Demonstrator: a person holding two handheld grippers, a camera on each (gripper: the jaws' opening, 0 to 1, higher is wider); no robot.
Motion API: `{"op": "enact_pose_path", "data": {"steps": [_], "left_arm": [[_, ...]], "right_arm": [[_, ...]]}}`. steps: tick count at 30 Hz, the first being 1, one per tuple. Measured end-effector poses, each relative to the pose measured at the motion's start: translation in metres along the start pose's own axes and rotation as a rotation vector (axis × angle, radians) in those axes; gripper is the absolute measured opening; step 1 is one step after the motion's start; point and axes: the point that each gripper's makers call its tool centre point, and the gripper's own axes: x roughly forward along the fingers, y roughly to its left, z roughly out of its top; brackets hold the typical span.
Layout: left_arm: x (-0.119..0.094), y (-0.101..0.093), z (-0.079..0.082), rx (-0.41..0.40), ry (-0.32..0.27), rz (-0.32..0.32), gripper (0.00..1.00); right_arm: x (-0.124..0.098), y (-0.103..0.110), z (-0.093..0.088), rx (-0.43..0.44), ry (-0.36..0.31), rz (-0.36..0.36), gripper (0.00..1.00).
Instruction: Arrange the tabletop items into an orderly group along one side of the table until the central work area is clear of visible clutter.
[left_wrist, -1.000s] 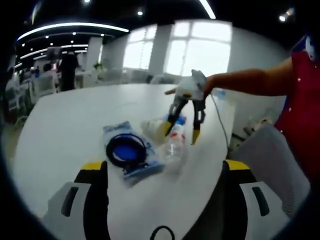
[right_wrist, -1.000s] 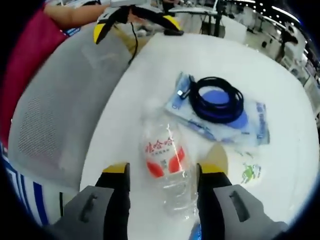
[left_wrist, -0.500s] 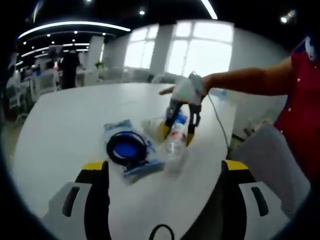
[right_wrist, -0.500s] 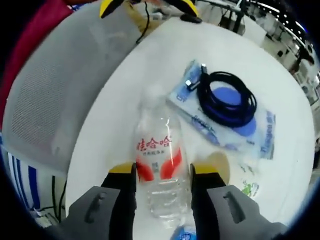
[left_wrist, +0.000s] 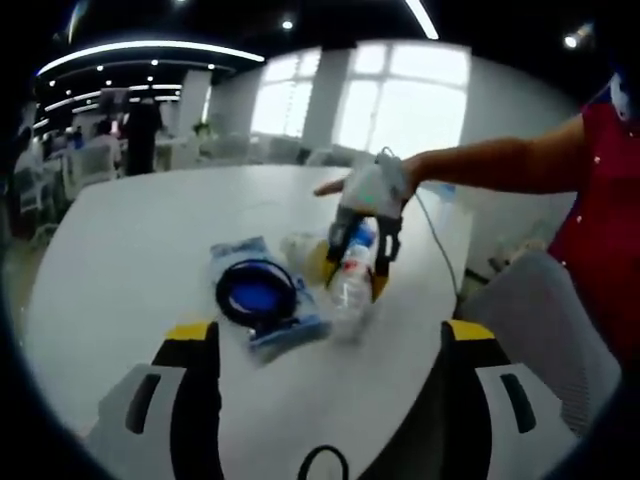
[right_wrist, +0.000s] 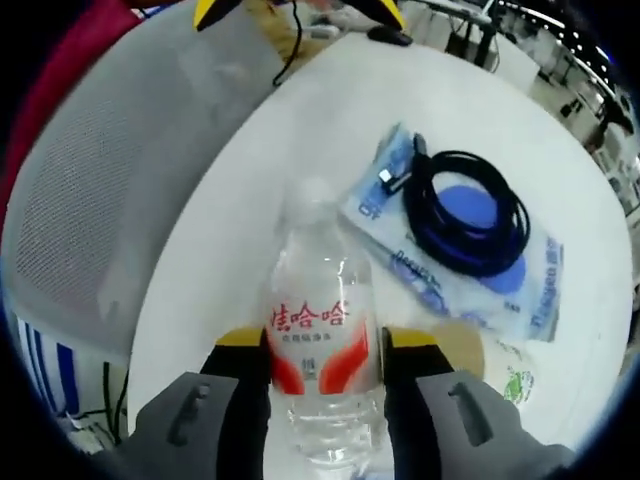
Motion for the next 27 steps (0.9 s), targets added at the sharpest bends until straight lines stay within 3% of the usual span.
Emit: {"op": "enact_pose_path", "data": {"steps": [15,27], "left_arm": [[-0.0013,0.0013,-0.0029,-0.001,0.006,0.0,0.87],[0.0002,0.0012,-0.0039,0.001,0.011,-0.003,0.86]], "right_arm": [[0.0009,0.0011,0.0036,-0.038,0.003,-0.028,0.42],[-0.0014,0.0051,0.0061,0.005,-0.045,-0.045,0.39]]}}
